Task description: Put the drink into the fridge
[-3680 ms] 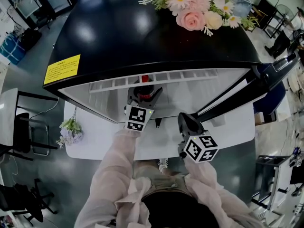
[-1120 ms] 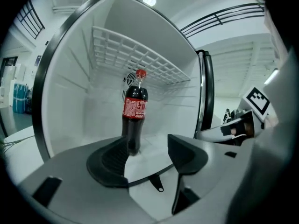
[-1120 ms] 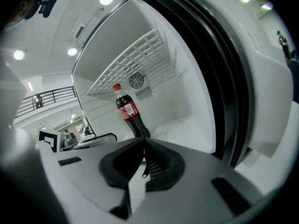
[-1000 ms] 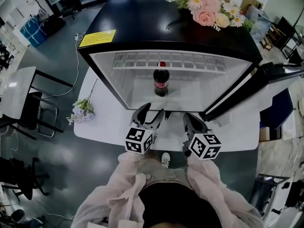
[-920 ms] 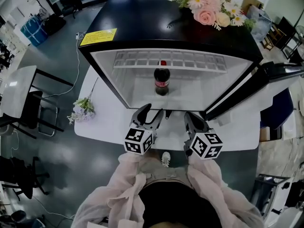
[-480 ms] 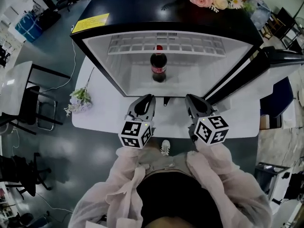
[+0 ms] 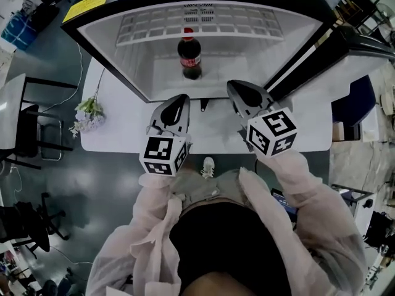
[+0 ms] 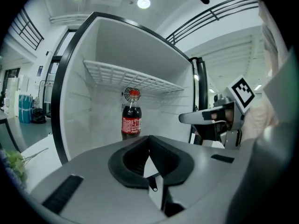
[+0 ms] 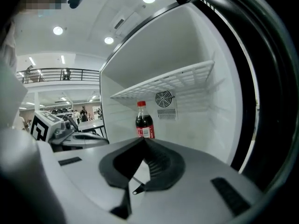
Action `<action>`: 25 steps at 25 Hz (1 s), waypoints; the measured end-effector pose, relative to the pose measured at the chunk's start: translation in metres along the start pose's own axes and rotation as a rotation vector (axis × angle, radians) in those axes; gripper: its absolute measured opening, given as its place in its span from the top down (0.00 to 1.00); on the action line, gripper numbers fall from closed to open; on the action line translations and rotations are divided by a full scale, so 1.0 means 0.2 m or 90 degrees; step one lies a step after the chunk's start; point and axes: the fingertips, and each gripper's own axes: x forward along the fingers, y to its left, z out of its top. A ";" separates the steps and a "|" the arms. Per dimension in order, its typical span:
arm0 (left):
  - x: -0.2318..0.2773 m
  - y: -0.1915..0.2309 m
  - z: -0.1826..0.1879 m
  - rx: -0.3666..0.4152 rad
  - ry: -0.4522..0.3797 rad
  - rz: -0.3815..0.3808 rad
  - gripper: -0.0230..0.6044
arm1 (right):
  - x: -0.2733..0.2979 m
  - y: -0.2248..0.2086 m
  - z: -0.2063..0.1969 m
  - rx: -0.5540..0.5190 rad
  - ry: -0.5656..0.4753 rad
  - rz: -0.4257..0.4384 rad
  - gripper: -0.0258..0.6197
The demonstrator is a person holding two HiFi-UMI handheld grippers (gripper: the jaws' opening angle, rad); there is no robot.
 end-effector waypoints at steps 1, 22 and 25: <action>0.00 0.00 0.01 0.005 -0.003 0.001 0.95 | 0.01 0.00 0.02 -0.008 -0.003 0.004 0.94; 0.01 -0.04 0.02 0.009 -0.005 -0.034 0.95 | -0.04 0.05 0.13 -0.060 0.008 -0.001 0.95; 0.00 -0.05 0.02 0.006 -0.004 -0.039 0.95 | -0.04 0.07 0.13 -0.055 0.012 0.002 0.95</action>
